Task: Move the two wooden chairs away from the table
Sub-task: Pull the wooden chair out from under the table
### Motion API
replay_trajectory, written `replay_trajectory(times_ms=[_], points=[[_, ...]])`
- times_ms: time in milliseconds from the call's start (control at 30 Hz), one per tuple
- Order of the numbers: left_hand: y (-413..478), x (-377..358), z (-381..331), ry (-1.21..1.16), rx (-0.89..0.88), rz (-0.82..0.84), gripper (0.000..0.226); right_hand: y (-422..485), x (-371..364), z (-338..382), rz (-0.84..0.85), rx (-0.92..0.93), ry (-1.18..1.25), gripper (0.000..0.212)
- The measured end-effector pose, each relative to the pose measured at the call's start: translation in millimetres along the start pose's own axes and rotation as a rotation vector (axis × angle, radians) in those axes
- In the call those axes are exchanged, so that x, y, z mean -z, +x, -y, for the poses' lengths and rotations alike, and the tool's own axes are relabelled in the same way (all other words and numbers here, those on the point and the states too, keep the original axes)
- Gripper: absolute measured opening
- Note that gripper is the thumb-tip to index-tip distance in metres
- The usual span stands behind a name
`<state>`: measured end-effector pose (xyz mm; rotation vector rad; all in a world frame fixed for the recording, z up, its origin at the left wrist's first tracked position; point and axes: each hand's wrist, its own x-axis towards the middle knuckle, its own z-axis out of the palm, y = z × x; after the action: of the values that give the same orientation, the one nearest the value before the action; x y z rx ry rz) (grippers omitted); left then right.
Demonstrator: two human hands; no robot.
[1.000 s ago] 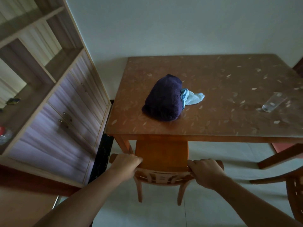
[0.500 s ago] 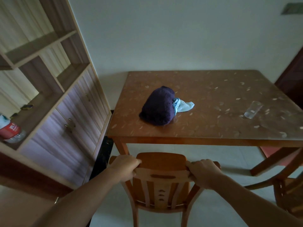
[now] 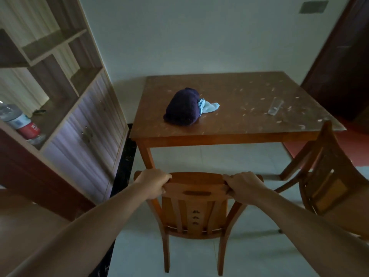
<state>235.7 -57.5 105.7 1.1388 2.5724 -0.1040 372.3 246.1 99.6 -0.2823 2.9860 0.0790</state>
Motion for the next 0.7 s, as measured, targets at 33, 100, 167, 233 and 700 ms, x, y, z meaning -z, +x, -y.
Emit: replay_trajectory(times_ms=[33,100,167,233,700], points=[[-11.1,-2.7,-6.4,0.006,0.002,-0.004,0.019,-11.7,-0.5,6.6,-0.008,0.003,0.001,0.026],[-33.2,-9.9,-19.0,0.018,0.005,-0.014,0.020,-33.4,-1.1,18.4,-0.022,0.013,-0.012,0.024],[-51.2,-17.9,-31.0,0.027,0.012,-0.016,0.026,-50.2,-3.1,25.8,-0.034,0.035,-0.039,0.025],[-70.1,-27.2,-43.9,0.044,0.032,-0.016,0.036,-67.1,-8.6,34.4,-0.027,0.061,-0.074,0.028],[-182.6,-94.1,-118.3,-0.020,0.117,0.015,0.016,-171.1,-55.1,92.6,0.018,0.123,-0.067,0.029]])
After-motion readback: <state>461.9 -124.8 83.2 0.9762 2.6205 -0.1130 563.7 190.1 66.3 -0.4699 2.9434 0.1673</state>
